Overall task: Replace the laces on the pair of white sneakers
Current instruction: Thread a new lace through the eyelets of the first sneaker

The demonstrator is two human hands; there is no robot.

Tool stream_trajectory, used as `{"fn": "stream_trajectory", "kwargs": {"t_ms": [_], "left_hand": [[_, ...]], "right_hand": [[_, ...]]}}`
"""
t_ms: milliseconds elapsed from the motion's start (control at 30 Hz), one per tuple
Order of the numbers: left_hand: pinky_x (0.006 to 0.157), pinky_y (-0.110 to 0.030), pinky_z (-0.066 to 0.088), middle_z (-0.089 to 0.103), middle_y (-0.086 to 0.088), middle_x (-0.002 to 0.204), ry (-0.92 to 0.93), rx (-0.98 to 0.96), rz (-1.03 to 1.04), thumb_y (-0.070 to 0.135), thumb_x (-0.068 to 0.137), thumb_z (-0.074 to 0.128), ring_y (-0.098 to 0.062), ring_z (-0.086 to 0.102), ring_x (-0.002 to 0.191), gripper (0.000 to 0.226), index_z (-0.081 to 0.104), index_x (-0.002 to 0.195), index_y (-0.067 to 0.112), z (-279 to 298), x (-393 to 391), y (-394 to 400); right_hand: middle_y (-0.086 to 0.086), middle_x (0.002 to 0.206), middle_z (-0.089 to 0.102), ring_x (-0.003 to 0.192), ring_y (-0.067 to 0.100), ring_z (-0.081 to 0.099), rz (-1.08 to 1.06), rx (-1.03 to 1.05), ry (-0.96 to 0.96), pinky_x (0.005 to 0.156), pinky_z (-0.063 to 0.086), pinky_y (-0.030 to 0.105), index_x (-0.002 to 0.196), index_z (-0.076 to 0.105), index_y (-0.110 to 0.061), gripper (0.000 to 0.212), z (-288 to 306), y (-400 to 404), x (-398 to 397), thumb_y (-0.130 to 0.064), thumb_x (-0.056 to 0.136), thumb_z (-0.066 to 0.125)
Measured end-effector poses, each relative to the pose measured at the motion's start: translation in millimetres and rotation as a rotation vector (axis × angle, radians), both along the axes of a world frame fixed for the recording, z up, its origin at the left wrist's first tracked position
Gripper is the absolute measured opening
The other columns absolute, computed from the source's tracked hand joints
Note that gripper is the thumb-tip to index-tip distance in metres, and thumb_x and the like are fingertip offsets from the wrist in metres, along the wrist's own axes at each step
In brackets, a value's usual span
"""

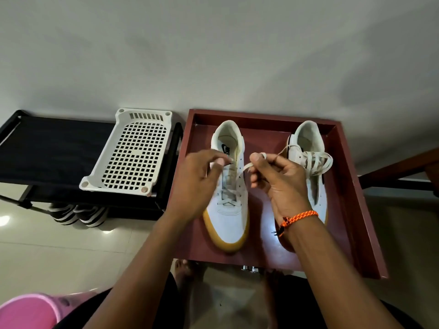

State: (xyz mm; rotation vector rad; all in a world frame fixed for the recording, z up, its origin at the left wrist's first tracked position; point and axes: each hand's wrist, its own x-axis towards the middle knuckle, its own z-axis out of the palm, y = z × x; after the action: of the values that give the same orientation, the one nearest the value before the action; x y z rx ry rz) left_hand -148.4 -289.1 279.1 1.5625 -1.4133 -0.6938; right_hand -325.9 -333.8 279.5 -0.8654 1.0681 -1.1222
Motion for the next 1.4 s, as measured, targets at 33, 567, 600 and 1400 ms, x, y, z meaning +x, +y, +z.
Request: {"fn": "stream_trajectory", "kwargs": {"t_ms": [33, 567, 600, 1400], "left_hand": [[0.077, -0.033, 0.055, 0.075, 0.005, 0.088, -0.006, -0.024, -0.11, 0.02, 0.11, 0.053, -0.016, 0.071, 0.084, 0.029, 0.077, 0.094, 0.014, -0.9, -6.2, -1.4], [0.056, -0.034, 0.032, 0.038, -0.004, 0.05, 0.116, 0.27, 0.275, 0.027, 0.082, 0.059, -0.018, 0.035, 0.05, 0.038, 0.043, 0.055, 0.006, 11.1, 17.6, 3.9], [0.055, -0.032, 0.032, 0.037, 0.0, 0.047, 0.057, 0.298, 0.31, 0.027, 0.084, 0.062, -0.016, 0.034, 0.047, 0.04, 0.044, 0.052, 0.009, 10.5, 17.9, 4.0], [0.083, -0.038, 0.062, 0.077, 0.01, 0.088, 0.147, 0.152, -0.013, 0.016, 0.1, 0.073, -0.012, 0.075, 0.088, 0.01, 0.081, 0.095, 0.016, -13.4, -11.4, 3.3]], "right_hand": [[0.014, 0.074, 0.071, 0.057, 0.019, 0.061, 0.049, -0.017, 0.0, 0.054, 0.054, 0.026, 0.091, 0.076, -0.004, 0.01, 0.2, 1.5, 2.6, -0.013, 0.087, 0.081], [0.009, 0.068, 0.067, 0.053, 0.016, 0.06, -0.166, 0.085, -0.062, 0.051, 0.052, 0.022, 0.084, 0.069, -0.004, 0.016, 3.9, -1.1, -8.1, -0.01, 0.09, 0.081], [0.009, 0.068, 0.067, 0.052, 0.017, 0.06, -0.17, 0.075, -0.056, 0.05, 0.052, 0.023, 0.083, 0.068, -0.004, 0.016, 4.0, -0.7, -7.3, -0.01, 0.09, 0.081], [0.011, 0.072, 0.075, 0.06, 0.024, 0.073, 0.171, -0.312, 0.415, 0.061, 0.062, 0.035, 0.088, 0.079, -0.005, 0.008, -8.7, 3.0, 0.0, 0.002, 0.09, 0.078]]}}
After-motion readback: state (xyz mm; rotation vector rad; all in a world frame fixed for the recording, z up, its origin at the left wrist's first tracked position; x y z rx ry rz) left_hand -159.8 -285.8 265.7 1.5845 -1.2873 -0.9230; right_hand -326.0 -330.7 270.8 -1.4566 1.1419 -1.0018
